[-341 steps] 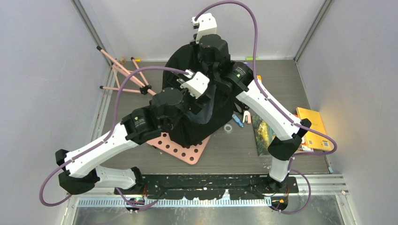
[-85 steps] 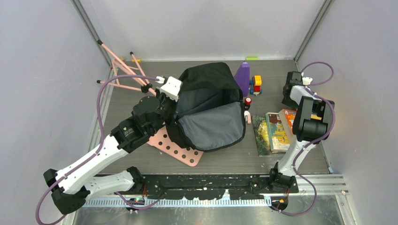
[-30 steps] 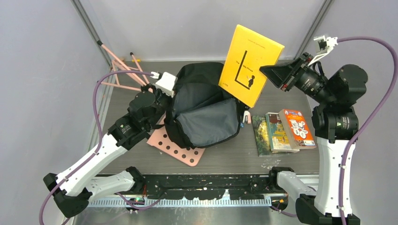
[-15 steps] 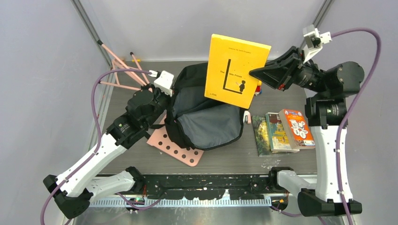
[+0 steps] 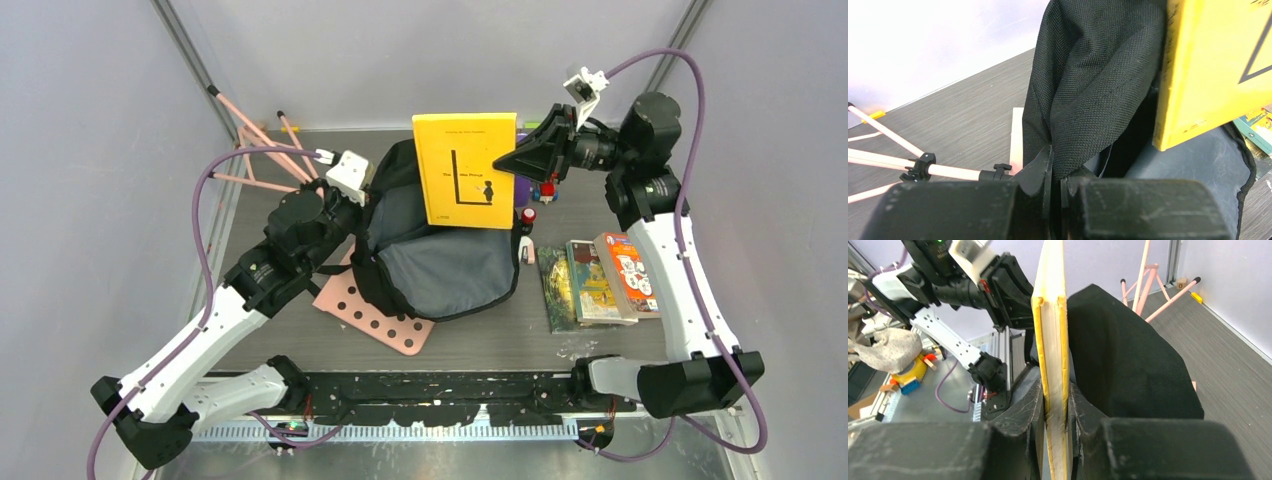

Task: Pack the student bag
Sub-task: Place the book in the student bag.

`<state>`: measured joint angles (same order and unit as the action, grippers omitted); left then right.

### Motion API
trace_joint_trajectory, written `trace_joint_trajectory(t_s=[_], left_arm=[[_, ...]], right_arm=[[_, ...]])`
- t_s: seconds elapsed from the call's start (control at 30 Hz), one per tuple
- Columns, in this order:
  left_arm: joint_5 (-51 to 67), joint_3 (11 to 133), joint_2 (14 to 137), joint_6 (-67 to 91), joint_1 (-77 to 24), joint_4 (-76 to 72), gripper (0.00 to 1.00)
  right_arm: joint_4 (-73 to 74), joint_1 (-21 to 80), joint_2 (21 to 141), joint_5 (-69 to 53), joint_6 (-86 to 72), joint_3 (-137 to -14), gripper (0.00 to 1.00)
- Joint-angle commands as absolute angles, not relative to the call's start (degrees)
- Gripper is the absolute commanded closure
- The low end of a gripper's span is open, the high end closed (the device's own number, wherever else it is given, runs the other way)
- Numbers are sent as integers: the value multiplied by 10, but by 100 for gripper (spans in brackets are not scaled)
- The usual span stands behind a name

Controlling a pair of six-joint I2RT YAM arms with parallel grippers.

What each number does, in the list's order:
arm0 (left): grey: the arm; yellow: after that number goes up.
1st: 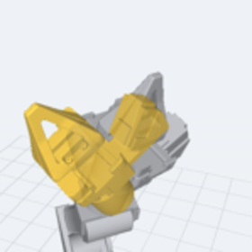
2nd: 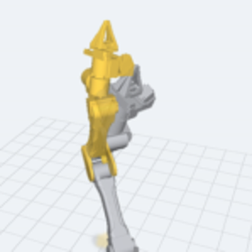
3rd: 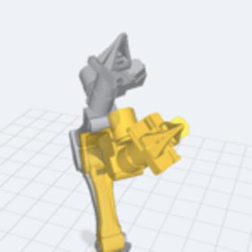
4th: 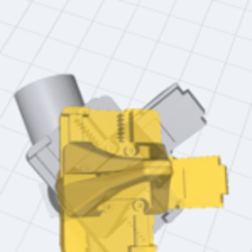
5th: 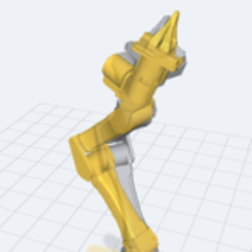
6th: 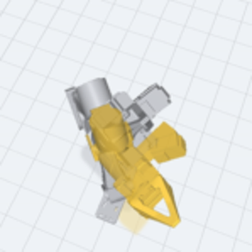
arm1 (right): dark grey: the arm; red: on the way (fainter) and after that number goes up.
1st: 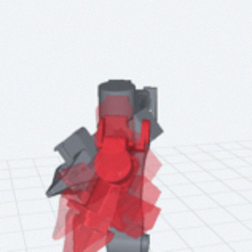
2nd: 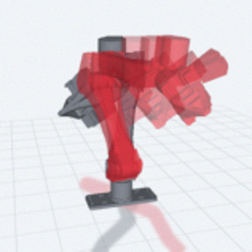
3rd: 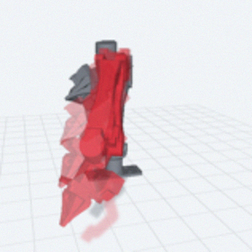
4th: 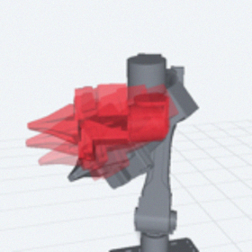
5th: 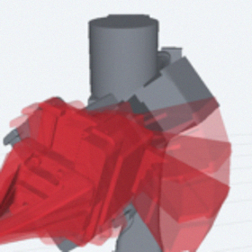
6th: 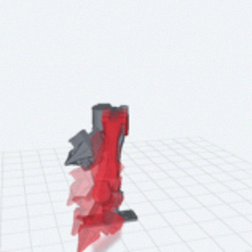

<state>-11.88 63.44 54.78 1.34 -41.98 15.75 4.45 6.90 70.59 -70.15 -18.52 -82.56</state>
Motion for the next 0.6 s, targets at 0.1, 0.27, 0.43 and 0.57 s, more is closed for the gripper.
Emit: trace_joint_trajectory(t_s=[0.1,0.27,0.43,0.57], left_arm=[[-104,656,536,20,-414,170,99],[-102,658,540,18,-411,172,99],[-89,663,546,19,-408,176,100],[-75,665,549,22,-403,175,100]], right_arm=[[29,77,762,-730,-67,-855,100],[45,78,805,-740,-1,-865,100],[87,83,842,-743,74,-892,99],[88,87,870,-752,93,-905,99]])
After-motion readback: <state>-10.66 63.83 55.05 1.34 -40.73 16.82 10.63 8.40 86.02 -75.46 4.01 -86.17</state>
